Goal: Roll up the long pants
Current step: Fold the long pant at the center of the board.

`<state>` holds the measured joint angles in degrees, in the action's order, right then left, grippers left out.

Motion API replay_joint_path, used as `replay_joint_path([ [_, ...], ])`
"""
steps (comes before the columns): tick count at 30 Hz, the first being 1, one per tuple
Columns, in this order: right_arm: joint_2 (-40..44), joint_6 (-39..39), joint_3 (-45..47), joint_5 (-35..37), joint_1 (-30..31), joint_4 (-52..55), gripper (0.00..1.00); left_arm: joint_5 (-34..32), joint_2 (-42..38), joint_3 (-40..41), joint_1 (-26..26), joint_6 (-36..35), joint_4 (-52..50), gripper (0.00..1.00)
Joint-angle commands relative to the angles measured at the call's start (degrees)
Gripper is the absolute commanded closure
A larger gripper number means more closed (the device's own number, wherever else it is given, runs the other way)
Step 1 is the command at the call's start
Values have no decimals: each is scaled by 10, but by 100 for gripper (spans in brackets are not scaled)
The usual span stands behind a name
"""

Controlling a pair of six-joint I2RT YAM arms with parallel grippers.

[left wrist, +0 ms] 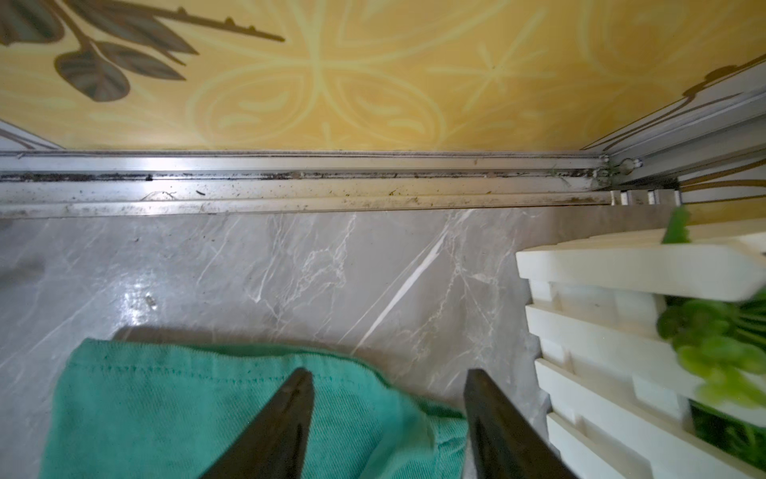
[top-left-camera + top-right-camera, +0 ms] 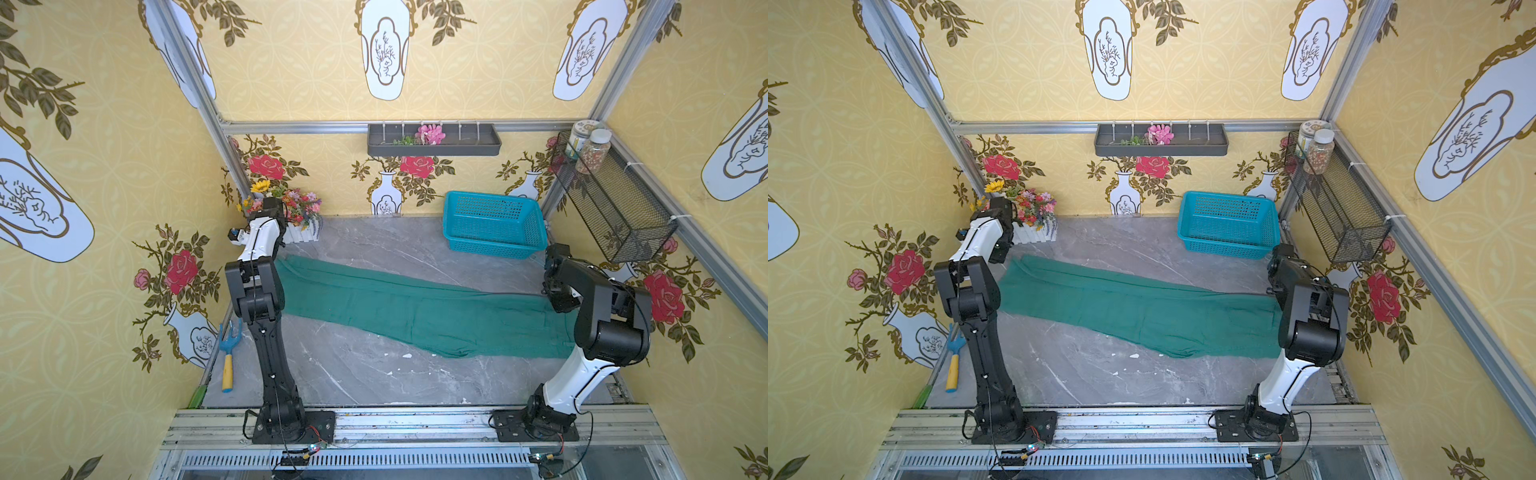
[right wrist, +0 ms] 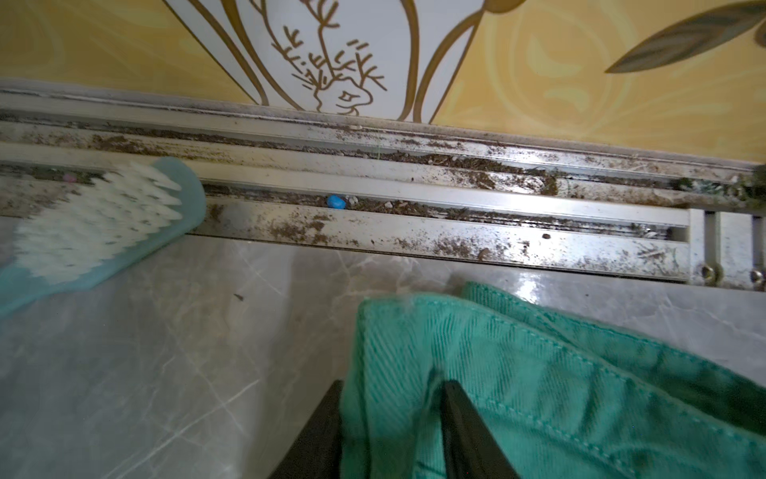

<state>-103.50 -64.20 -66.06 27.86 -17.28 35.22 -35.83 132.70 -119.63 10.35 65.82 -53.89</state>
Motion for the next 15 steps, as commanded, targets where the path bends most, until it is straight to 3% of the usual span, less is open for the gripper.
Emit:
replay_joint_path([
  [1, 17, 35, 1, 2, 3, -30, 49, -14, -19, 5, -1, -20, 17, 9],
  [5, 53, 86, 19, -2, 11, -46, 36, -20, -60, 13, -1, -30, 19, 3],
  [8, 90, 127, 49, -8, 21, -60, 29, -13, -102, 42, -1, -41, 26, 4],
  [15, 166, 204, 84, -52, 88, -38, 29, 8, -212, 161, -13, -82, 47, 23],
])
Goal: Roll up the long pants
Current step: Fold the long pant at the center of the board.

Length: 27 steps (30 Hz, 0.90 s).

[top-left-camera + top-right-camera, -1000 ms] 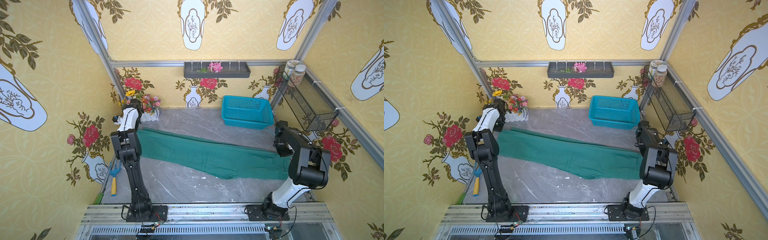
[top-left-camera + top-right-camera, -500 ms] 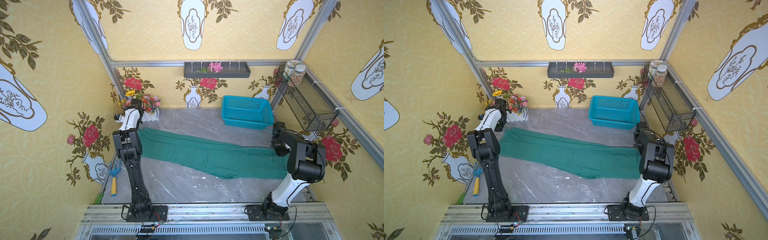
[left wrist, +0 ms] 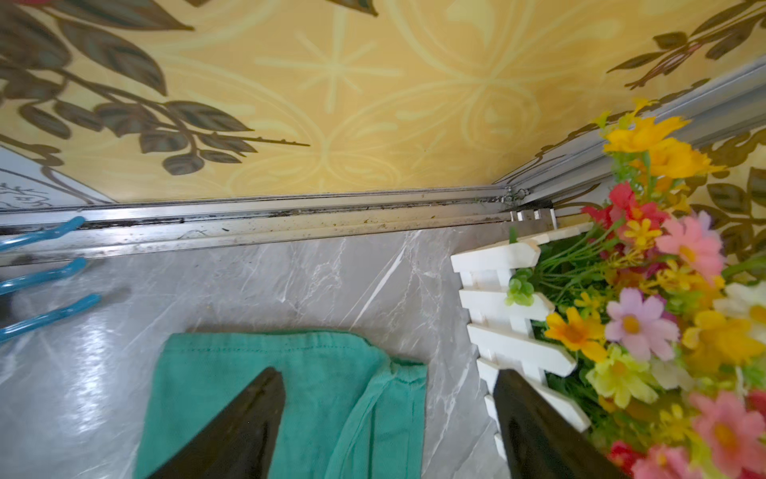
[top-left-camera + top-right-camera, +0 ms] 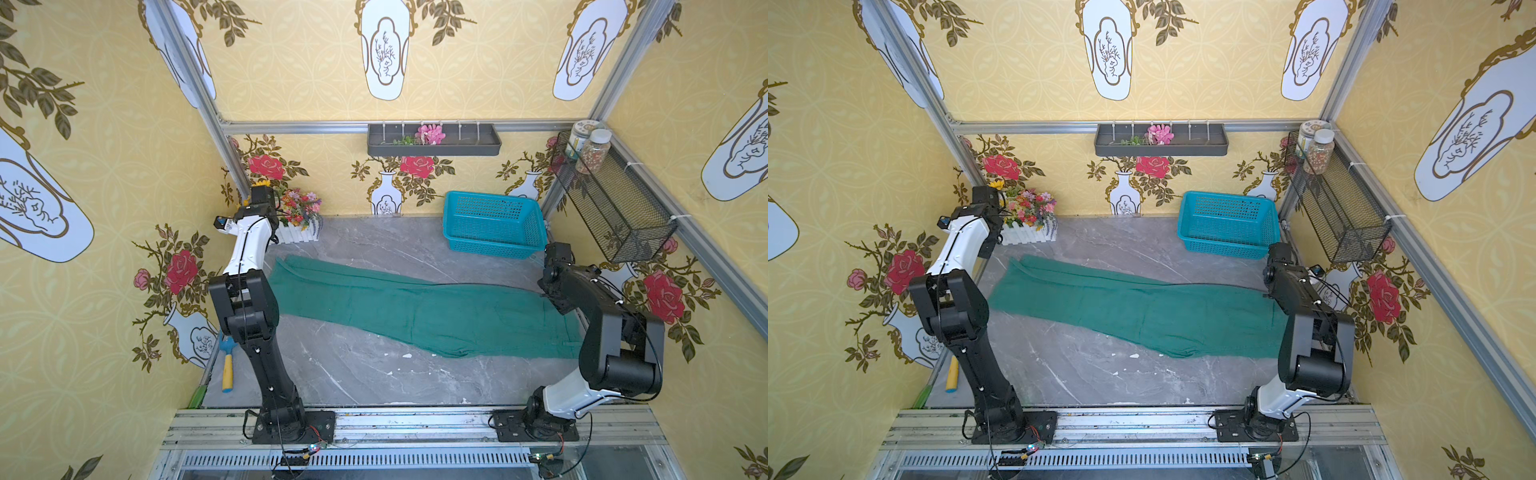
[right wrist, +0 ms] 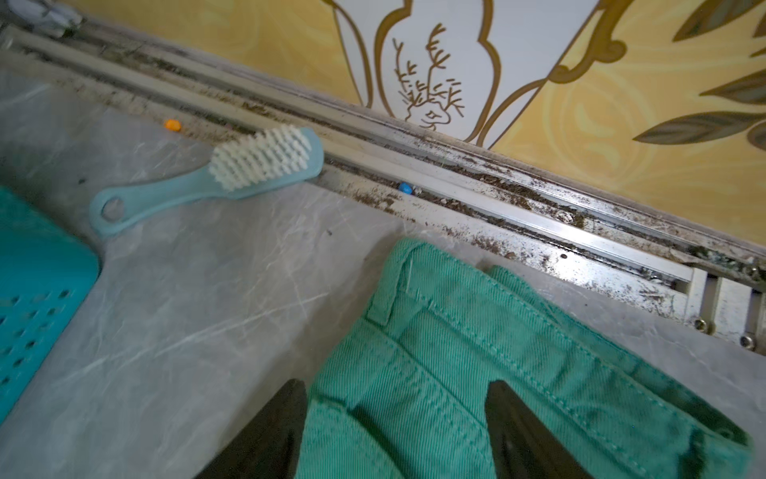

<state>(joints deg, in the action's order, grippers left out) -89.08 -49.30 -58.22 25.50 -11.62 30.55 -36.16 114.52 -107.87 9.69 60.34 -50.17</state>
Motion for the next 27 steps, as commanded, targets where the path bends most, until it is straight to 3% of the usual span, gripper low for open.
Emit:
replay_joint_path([
  [1, 29, 67, 9, -47, 52, 10, 31, 18, -48, 65, -9, -30, 14, 26],
  [10, -66, 120, -62, -176, 338, 65, 48, 90, -168, 276, -59, 9, 26, 50],
  [12, -105, 133, -90, -195, 372, 58, 54, 101, -176, 315, -71, 17, 29, 52],
  [16, -176, 147, -153, -245, 406, 35, 65, 127, -188, 357, -71, 26, 38, 54],
  [21, -249, 148, -208, -274, 427, 11, 71, 141, -208, 362, -71, 23, 41, 53],
  [27, -301, 153, -253, -269, 426, -11, 80, 140, -232, 369, -71, 17, 30, 52],
])
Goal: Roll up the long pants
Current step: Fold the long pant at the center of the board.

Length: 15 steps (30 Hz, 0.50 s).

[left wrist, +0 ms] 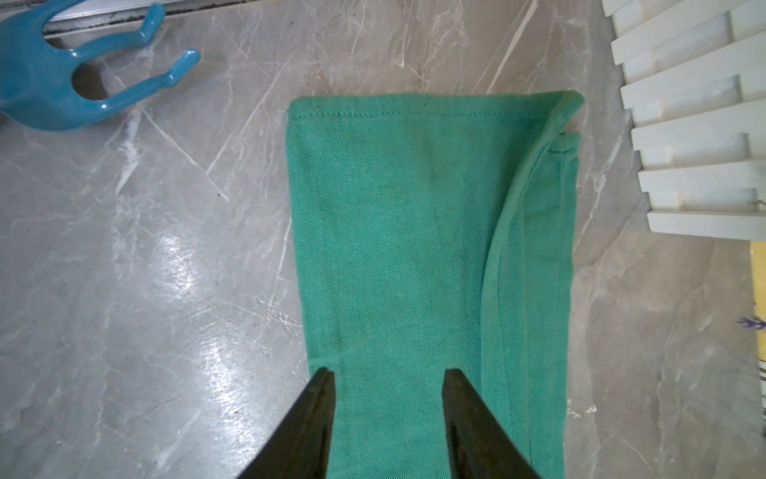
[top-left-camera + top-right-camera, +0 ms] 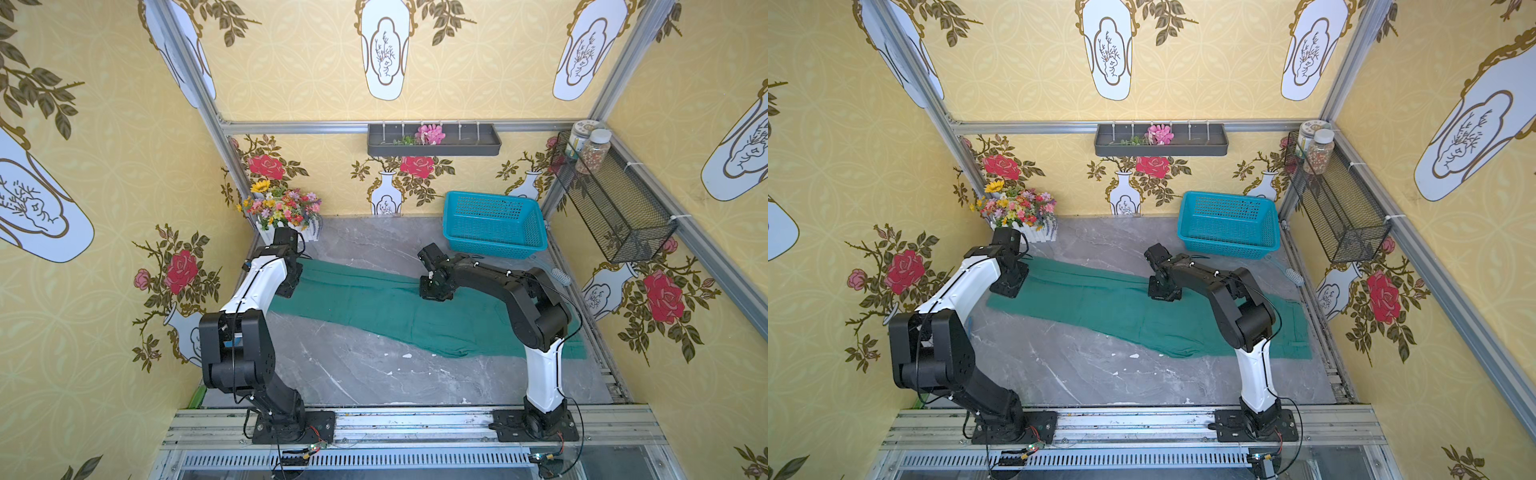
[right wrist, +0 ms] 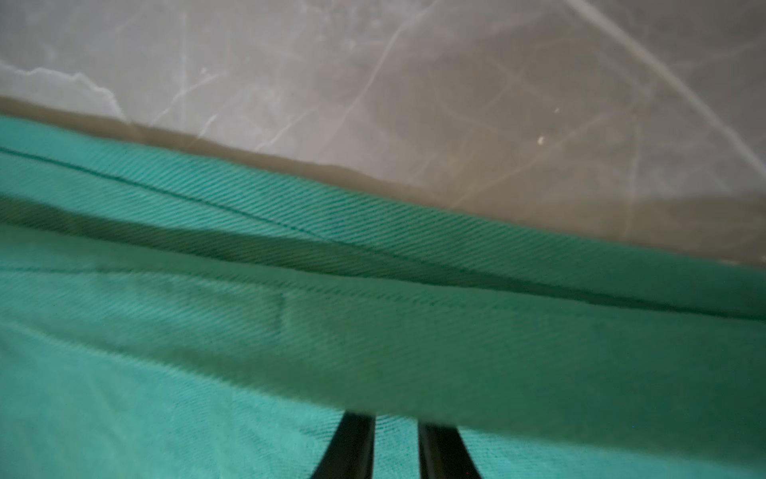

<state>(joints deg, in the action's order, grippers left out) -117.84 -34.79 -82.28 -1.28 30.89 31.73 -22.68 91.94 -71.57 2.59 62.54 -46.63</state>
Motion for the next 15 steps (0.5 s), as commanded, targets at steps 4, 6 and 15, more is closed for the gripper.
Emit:
replay_joint_path([
  [4, -34, 19, -46, -3, 0, -24, 80, 5, -24, 18, 0, -8, -7, 51],
  [6, -41, 22, -60, -1, -1, -19, 80, 3, -30, 21, 0, -9, -8, 50],
  [15, -60, 29, -80, 15, -8, -28, 78, 7, -33, 27, 0, -16, -8, 48],
])
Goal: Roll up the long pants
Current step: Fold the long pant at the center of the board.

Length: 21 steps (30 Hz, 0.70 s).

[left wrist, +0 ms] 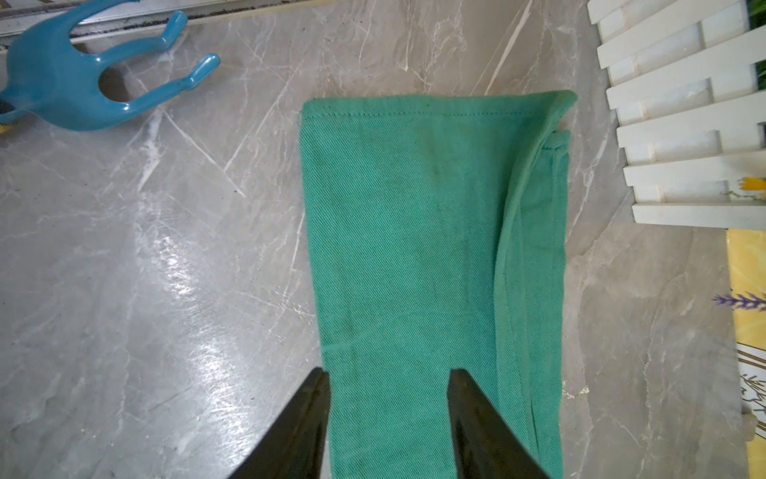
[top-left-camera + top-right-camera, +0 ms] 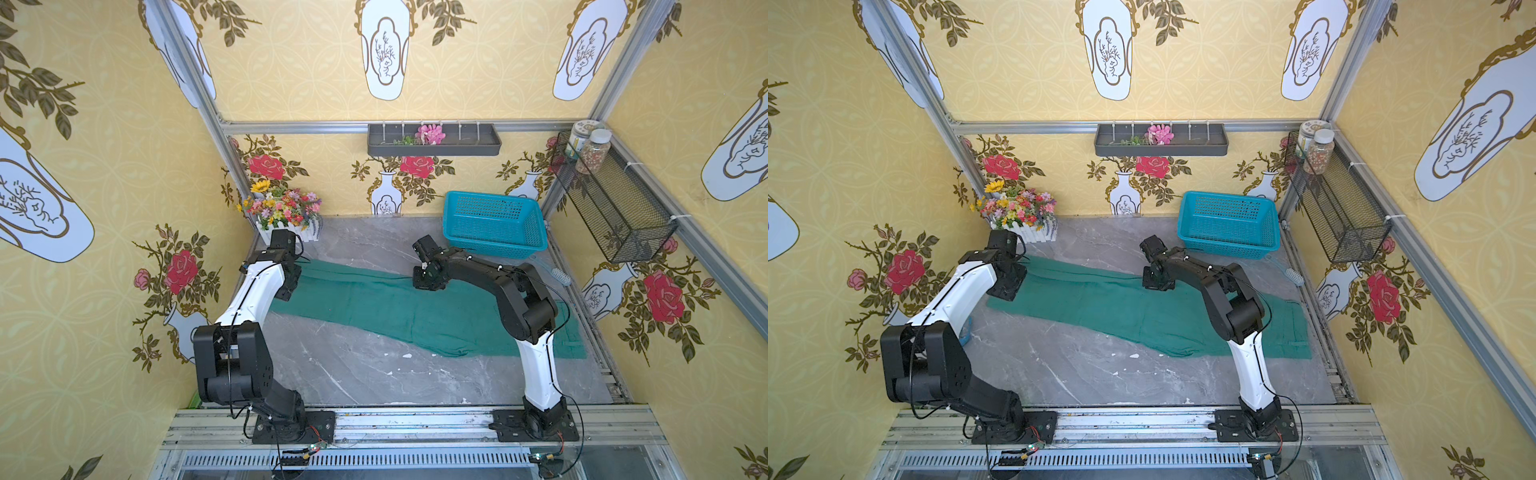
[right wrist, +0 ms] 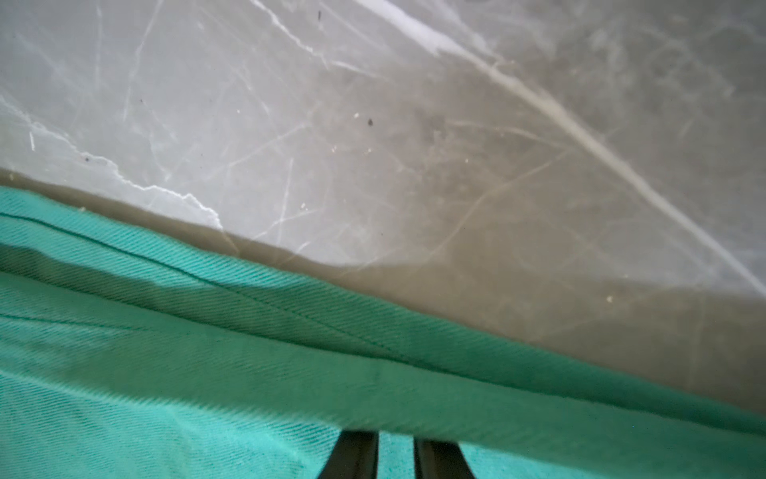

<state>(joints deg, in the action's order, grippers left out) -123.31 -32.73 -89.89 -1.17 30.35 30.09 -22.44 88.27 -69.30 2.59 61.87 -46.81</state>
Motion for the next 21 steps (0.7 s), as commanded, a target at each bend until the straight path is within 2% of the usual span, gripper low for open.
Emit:
replay_joint_path([
  [1, -8, 10, -6, 13, -5, -18, 77, 7, 5, 4, 0, -10, -5, 47],
  [5, -16, 22, -24, 12, -9, -32, 72, 12, 5, 10, 0, -15, 4, 47],
  [8, -18, 32, -46, 16, -10, -37, 61, 27, 10, 17, 0, -30, 26, 47],
  [12, -8, 37, -59, 10, -11, -41, 57, 68, 31, 22, 0, -61, 62, 49],
  [17, 69, 25, 16, -20, 5, -54, 56, 78, 39, 26, -1, -72, 92, 51],
  [21, 102, -8, 58, -13, 61, 7, 56, 54, 40, 20, 0, -73, 95, 50],
])
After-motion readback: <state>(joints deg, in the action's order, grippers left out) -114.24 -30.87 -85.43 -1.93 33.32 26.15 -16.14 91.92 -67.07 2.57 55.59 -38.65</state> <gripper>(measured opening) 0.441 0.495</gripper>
